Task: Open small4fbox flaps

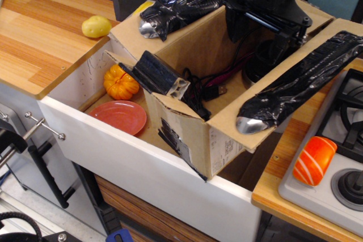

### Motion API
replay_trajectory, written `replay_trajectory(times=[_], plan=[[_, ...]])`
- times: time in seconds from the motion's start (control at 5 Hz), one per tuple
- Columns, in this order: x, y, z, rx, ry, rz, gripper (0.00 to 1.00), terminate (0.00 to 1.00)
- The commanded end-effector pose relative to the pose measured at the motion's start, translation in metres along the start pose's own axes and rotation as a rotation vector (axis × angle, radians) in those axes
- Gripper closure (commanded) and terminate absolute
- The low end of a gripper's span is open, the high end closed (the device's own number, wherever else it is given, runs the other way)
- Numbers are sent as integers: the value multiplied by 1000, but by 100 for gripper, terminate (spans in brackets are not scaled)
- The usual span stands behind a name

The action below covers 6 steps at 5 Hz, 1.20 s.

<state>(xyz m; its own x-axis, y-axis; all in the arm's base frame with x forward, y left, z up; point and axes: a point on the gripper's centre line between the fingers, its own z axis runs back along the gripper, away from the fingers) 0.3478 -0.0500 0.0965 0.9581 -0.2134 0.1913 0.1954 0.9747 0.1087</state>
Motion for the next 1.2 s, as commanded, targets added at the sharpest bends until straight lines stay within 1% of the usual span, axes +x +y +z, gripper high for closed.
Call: replay_trajectory(times=[0.0,0.2,0.4,0.6,0.8,1.0], plan=[[38,15,6,19,-115,-24,0,0],[52,21,18,54,-121,-35,0,0],[65,21,36,95,-101,-32,0,0],[67,16,48,144,-91,-28,0,0],[71,20,47,181,-117,-43,0,0],[80,27,45,204,-144,-53,0,0]])
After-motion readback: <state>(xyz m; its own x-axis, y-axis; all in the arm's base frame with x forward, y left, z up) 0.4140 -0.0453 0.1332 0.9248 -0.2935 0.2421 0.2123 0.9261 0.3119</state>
